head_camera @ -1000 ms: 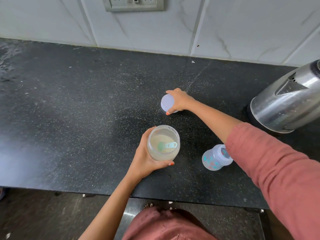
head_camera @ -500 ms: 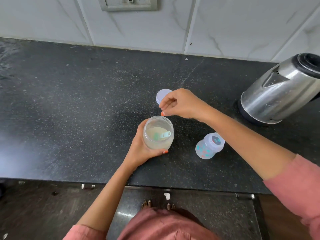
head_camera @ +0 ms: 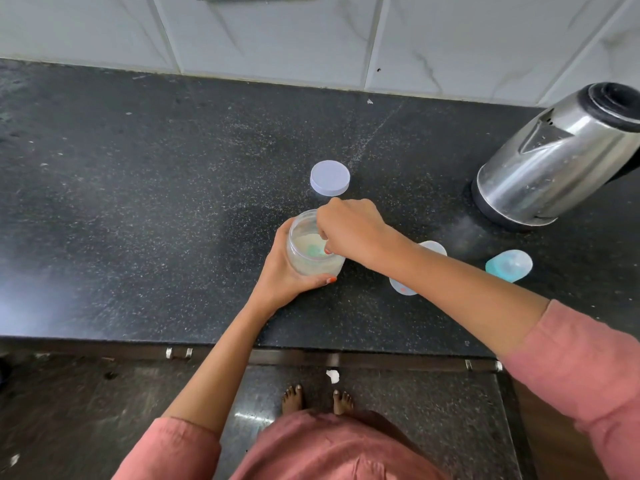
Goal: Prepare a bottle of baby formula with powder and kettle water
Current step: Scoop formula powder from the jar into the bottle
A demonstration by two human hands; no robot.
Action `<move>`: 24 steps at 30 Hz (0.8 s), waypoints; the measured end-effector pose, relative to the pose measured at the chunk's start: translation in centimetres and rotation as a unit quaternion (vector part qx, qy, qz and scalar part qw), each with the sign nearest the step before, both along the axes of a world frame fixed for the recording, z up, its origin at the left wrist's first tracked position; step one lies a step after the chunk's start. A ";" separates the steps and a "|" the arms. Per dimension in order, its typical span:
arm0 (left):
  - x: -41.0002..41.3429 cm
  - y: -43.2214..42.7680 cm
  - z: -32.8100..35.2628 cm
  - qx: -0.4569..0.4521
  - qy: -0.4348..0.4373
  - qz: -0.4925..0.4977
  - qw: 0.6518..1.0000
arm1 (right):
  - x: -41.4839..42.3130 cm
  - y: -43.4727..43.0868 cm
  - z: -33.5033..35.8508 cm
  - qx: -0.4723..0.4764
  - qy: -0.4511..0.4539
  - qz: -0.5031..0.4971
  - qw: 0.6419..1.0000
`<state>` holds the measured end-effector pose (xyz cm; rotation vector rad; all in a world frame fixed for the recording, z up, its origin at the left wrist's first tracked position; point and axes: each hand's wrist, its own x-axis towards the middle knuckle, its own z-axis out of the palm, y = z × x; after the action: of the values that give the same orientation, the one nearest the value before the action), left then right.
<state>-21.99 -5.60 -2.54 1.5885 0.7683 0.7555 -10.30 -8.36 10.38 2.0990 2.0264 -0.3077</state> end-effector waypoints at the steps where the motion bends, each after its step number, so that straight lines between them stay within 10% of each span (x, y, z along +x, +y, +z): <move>1: 0.0 0.0 0.1 -0.002 -0.002 -0.001 1.000 | -0.2 0.1 0.0 -0.001 -0.017 0.006 1.000; 24: 0.0 -0.3 0.7 -0.016 -0.010 0.000 1.000 | -0.3 1.0 0.4 0.033 -0.123 0.191 0.973</move>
<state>-22.02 -5.87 -1.84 1.5496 0.7633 0.7547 -10.57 -7.40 10.73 1.6307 2.2450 0.0804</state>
